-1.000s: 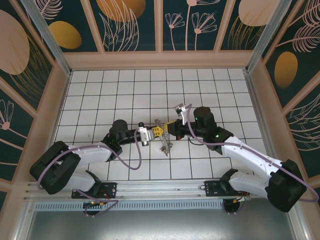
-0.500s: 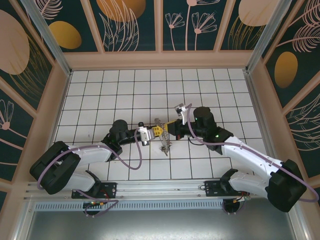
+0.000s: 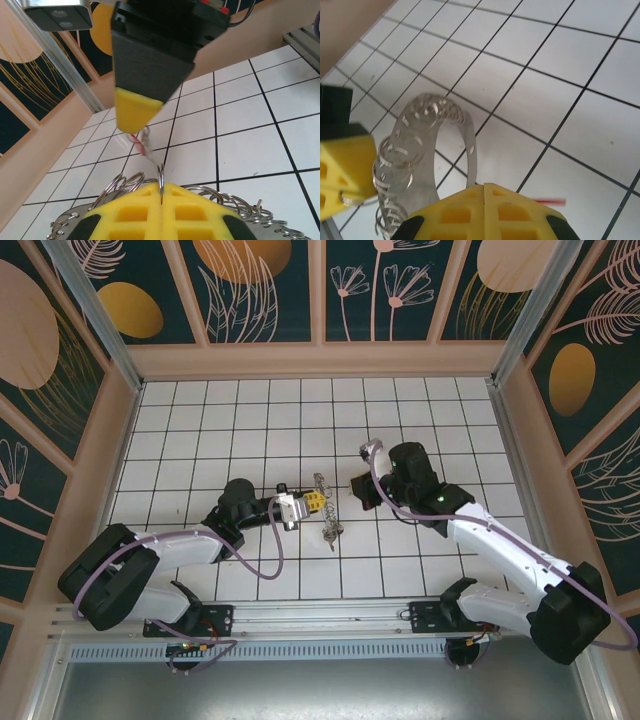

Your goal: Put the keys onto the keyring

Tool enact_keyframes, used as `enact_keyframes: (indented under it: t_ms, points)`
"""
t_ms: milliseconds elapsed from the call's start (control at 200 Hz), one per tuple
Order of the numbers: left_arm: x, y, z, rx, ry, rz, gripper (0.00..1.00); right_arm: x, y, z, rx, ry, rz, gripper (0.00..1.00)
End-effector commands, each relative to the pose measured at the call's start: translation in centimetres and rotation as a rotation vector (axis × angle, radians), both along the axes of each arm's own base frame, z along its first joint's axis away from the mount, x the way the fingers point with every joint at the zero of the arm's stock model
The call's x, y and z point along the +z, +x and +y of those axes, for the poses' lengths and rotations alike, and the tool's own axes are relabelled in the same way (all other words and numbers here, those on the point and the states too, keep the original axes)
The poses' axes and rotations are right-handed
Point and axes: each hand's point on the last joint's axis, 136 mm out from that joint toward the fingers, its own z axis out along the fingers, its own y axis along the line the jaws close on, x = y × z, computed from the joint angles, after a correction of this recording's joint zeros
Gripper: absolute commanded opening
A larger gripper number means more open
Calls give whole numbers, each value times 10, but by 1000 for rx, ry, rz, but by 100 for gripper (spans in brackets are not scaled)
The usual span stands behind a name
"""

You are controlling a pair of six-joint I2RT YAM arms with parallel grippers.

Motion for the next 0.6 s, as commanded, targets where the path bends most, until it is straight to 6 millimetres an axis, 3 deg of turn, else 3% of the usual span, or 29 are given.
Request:
enact_keyframes:
  t_ms: [0,145,235,596]
  points:
    - [23,2,-4,-7,-21,-87,0,12,-25,7,177,-10,-87,0]
    - [13,-1,-3,-25,40,-127,0,20,-32,14,239,7,-79,0]
    - [3,-1,-2,-36,97,-166,0,12,-35,21,290,-5,-18,0]
    - [-1,3,5,-6,186,-278,0,-4,-50,40,433,-19,131,0]
